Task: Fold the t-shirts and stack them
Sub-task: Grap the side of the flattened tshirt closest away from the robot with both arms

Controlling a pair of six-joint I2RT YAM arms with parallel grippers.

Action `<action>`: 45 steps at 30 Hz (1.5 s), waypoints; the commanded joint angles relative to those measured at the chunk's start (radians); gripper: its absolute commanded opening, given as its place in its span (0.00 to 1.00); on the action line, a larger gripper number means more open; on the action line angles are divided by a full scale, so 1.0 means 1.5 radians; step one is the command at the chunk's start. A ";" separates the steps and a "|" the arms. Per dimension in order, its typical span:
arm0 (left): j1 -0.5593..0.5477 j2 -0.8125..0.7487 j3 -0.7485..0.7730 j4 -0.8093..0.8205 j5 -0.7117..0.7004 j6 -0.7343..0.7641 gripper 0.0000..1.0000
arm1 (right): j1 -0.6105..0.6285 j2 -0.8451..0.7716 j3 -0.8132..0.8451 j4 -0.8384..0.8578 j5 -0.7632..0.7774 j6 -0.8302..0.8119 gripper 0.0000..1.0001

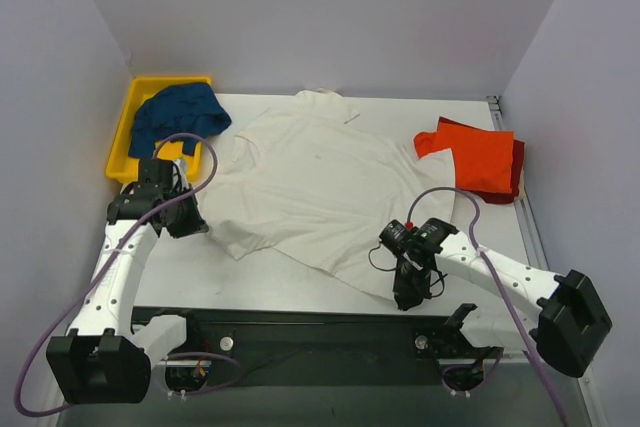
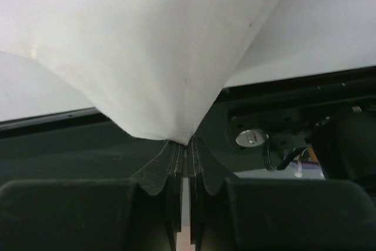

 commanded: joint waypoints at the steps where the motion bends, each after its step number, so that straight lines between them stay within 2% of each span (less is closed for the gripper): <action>1: 0.004 -0.034 0.010 -0.058 -0.023 -0.003 0.00 | 0.005 -0.041 -0.010 -0.108 -0.029 -0.006 0.00; 8: 0.004 -0.075 0.052 -0.140 -0.057 -0.006 0.00 | 0.011 -0.094 -0.008 -0.205 -0.033 -0.018 0.00; 14: 0.004 -0.123 0.042 -0.185 -0.071 -0.008 0.00 | 0.011 -0.138 -0.029 -0.232 -0.048 -0.016 0.00; 20: 0.004 -0.129 0.026 -0.162 -0.020 -0.011 0.00 | 0.009 -0.133 -0.025 -0.231 -0.046 -0.021 0.00; 25: -0.007 -0.076 0.055 -0.110 0.000 -0.007 0.00 | -0.026 -0.106 0.007 -0.218 -0.041 -0.045 0.00; 28: -0.024 -0.030 0.084 -0.072 0.012 -0.010 0.00 | -0.089 -0.085 0.028 -0.206 -0.043 -0.092 0.00; 32: -0.104 0.044 0.135 -0.028 -0.007 -0.024 0.00 | -0.165 -0.040 0.067 -0.193 -0.047 -0.148 0.00; 35: -0.132 0.109 0.188 -0.004 -0.018 -0.028 0.00 | -0.208 -0.003 0.090 -0.181 -0.049 -0.180 0.00; 45: -0.140 0.312 0.386 0.017 -0.028 0.005 0.00 | -0.378 0.098 0.154 -0.150 -0.055 -0.281 0.00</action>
